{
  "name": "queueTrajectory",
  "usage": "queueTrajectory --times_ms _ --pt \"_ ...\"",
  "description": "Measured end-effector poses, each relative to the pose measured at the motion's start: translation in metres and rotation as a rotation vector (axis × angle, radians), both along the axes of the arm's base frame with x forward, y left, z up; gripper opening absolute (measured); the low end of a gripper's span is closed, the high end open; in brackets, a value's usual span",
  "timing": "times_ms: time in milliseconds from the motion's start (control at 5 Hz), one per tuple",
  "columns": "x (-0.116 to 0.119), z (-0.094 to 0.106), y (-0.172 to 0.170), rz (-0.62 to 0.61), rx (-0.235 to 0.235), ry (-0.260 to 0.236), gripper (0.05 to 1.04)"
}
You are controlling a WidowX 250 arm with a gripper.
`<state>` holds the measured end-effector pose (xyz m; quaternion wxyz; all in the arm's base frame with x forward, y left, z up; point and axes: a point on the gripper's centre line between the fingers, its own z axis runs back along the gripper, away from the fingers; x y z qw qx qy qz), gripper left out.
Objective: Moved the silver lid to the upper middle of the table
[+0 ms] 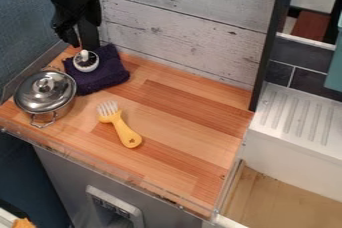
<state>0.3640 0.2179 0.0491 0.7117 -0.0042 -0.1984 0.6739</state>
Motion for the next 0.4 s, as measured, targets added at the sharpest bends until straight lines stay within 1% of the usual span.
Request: queueTrajectory --times_ms 200,400 --pt "-0.004 -0.0183 -0.0028 0.007 -0.027 0.037 1.001" --pt "-0.005 -0.0209 -0.0055 0.027 -0.04 0.033 1.001"
